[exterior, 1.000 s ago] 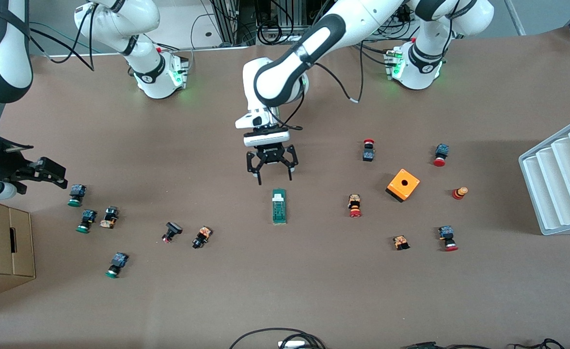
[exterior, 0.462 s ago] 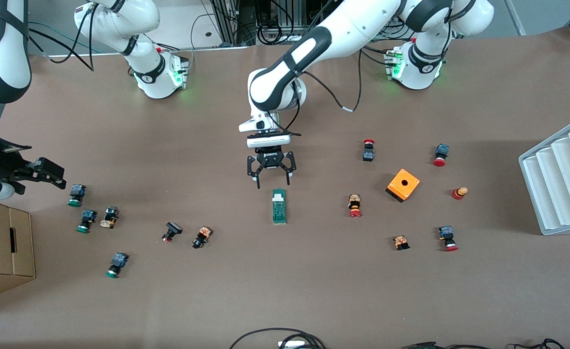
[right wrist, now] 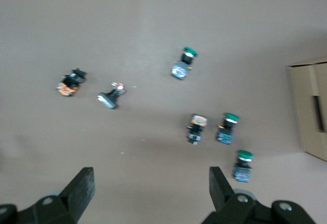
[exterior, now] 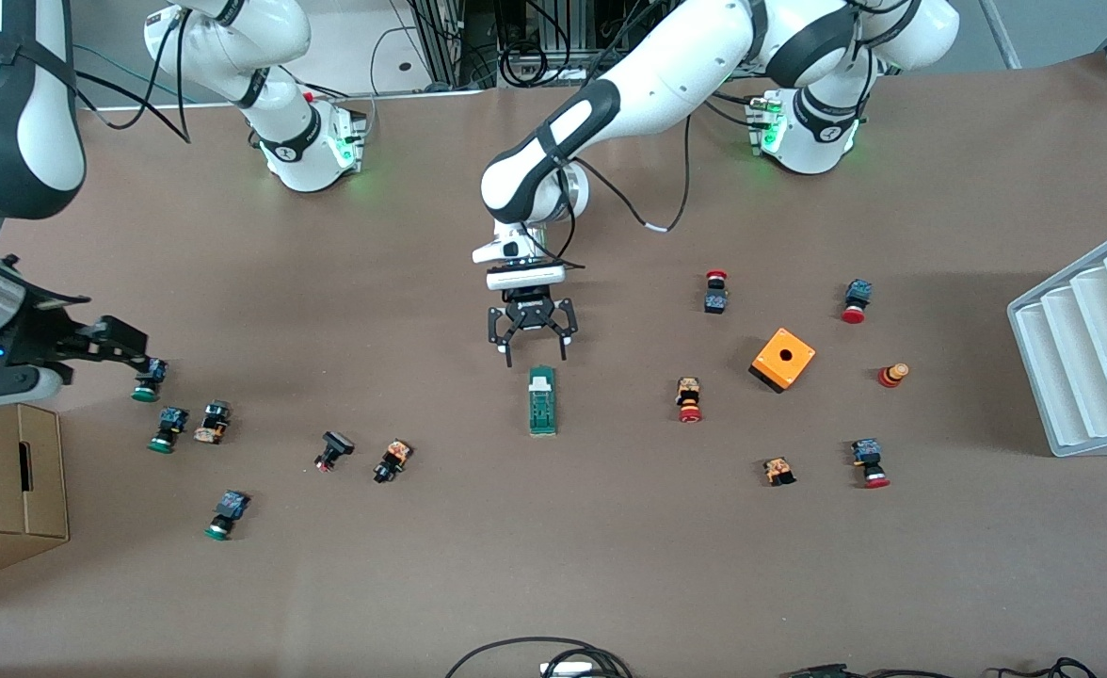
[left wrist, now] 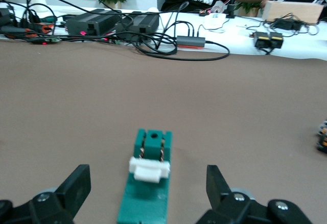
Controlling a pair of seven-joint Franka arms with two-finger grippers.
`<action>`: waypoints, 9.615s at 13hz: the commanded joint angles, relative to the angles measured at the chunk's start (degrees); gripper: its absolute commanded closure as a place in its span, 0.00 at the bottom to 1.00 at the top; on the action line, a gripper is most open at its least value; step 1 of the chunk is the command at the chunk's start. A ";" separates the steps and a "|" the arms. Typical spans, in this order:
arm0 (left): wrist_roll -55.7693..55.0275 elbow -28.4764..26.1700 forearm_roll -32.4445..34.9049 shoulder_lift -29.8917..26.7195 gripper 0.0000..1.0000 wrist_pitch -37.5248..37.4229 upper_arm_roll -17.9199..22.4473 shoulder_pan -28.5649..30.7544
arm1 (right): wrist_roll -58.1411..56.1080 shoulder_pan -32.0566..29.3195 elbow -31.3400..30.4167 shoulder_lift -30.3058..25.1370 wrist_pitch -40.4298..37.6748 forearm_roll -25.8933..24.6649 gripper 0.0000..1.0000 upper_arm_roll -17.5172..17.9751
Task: Close load switch with both arms
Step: 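Lower the left gripper onto the switch while the right gripper approaches, then grip the switch body with the left gripper, right gripper reaches lever, then push the white lever down with the right gripper to close it, then open the right gripper and lift it off the lever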
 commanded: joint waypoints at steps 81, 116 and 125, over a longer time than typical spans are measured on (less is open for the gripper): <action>-5.53 10.71 8.84 14.82 0.46 -12.11 -0.72 -2.08 | 110.91 40.74 0.13 33.79 44.17 20.78 0.81 -0.62; -5.44 10.53 8.93 14.91 0.46 -12.11 -0.72 -2.08 | 111.08 34.23 16.30 46.44 44.52 20.78 0.83 1.22; -5.44 10.35 9.02 14.91 0.46 -12.11 -0.72 -2.08 | 111.08 33.44 19.20 48.91 44.52 20.69 0.82 1.31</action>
